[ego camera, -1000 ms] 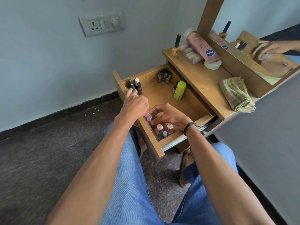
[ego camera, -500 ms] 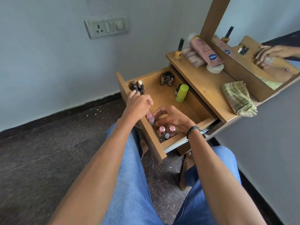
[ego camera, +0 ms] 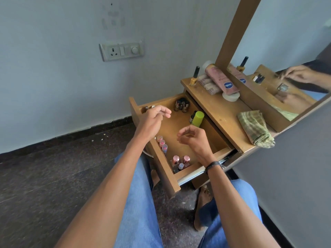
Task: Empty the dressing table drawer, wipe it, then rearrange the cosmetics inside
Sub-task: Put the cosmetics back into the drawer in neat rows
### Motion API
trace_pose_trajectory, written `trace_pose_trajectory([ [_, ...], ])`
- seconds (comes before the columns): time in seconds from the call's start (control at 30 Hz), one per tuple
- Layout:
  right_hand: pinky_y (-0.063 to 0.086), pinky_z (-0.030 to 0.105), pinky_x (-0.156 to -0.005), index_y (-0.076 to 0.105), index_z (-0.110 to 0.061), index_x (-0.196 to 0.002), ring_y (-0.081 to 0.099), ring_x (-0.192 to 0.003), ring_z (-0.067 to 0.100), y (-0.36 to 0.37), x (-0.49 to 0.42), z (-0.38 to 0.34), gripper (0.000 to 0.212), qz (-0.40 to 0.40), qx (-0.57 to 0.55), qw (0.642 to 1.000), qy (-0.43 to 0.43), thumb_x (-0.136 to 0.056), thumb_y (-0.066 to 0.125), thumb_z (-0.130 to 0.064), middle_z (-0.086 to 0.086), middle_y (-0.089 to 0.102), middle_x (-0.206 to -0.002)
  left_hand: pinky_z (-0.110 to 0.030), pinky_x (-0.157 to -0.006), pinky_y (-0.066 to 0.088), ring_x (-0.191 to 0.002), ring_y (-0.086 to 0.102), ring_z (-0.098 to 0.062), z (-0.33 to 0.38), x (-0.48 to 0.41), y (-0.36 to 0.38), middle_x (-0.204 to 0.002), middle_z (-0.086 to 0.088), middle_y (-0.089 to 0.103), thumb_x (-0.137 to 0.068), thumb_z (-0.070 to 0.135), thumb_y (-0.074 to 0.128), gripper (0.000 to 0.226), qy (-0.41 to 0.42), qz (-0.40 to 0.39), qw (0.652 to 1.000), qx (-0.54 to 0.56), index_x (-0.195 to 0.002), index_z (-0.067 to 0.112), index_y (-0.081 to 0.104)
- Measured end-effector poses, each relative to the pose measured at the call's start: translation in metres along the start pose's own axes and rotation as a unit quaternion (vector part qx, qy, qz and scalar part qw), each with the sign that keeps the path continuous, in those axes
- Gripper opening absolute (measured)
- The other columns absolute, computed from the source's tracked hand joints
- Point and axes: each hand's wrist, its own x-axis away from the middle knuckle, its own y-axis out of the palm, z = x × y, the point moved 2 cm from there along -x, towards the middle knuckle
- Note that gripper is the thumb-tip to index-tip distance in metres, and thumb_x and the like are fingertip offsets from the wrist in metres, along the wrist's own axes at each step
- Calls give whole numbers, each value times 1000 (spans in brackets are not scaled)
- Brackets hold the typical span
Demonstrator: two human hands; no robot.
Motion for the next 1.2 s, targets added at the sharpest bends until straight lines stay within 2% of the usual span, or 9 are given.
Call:
trace_pose_trajectory([
  [0.1, 59, 29, -78, 69, -3, -93, 71, -84, 17, -19, 8, -15, 12, 30, 24, 999, -26, -88, 67, 8, 14, 72, -95, -23, -83, 46, -99, 62, -1, 11, -7, 4, -105, 12, 71, -101, 6, 43, 31, 2, 2, 1000, -10, -111, 22, 68],
  [0.23, 61, 37, -80, 70, -11, -91, 72, -88, 25, -57, 3, -41, 13, 76, 51, 994, -67, -90, 69, 1, 9, 74, -95, -11, -75, 42, -104, 62, -7, 33, -32, 18, -117, 7, 65, -98, 8, 56, 33, 2, 17, 1000, -2, -128, 21, 60],
  [0.3, 62, 44, -79, 72, -15, -89, 72, -87, 27, -74, -9, -50, 11, 121, 80, 986, -77, -88, 71, -4, 5, 74, -94, -14, -73, 43, -105, 61, -10, 44, -52, 26, -120, 4, 63, -96, 11, 61, 38, -9, 28, 1000, 3, -133, 19, 56],
  [0.47, 60, 43, -83, 70, -23, -92, 70, -84, 10, -96, -48, -68, 15, 215, 155, 961, -77, -85, 66, -10, -7, 74, -94, -23, -82, 41, -100, 58, -11, 56, -108, 46, -121, 2, 62, -93, 18, 70, 50, -41, 50, 998, -9, -139, 15, 52],
  [0.63, 57, 37, -85, 68, -26, -102, 67, -88, 10, -95, -75, -57, 23, 277, 145, 948, -65, -84, 59, -14, -10, 72, -100, -30, -99, 44, -123, 56, -19, 55, -151, 67, -139, -4, 57, -89, 23, 76, 67, -47, 29, 998, -43, -148, 14, 45],
  [0.73, 55, 29, -79, 70, -24, -105, 64, -82, 3, -99, -81, -48, 27, 285, 77, 952, -77, -83, 64, -10, -11, 71, -93, -32, -102, 43, -127, 54, -20, 51, -172, 82, -142, -4, 55, -88, 29, 76, 65, -28, 7, 996, -83, -145, 14, 48],
  [0.8, 54, 28, -75, 71, -25, -102, 61, -77, 1, -105, -84, -44, 27, 302, 27, 950, -75, -82, 66, -9, -11, 70, -88, -28, -94, 45, -122, 57, -21, 49, -182, 91, -138, -4, 57, -89, 31, 76, 54, -11, 4, 994, -105, -137, 15, 55],
  [1.0, 60, 42, -77, 72, -29, -92, 68, -80, 19, -106, -89, -35, 18, 271, 25, 960, -62, -77, 67, -20, -6, 72, -87, -25, -80, 43, -108, 62, -20, 47, -191, 102, -124, -4, 64, -95, 20, 67, 26, -2, 59, 989, -136, -121, 16, 64],
  [1.2, 58, 43, -76, 74, -27, -91, 68, -81, 26, -107, -85, -39, 18, 267, 21, 962, -55, -77, 68, -18, -4, 72, -85, -24, -77, 42, -100, 61, -17, 53, -166, 83, -117, -1, 65, -97, 15, 63, 19, 7, 73, 990, -120, -116, 14, 65],
])
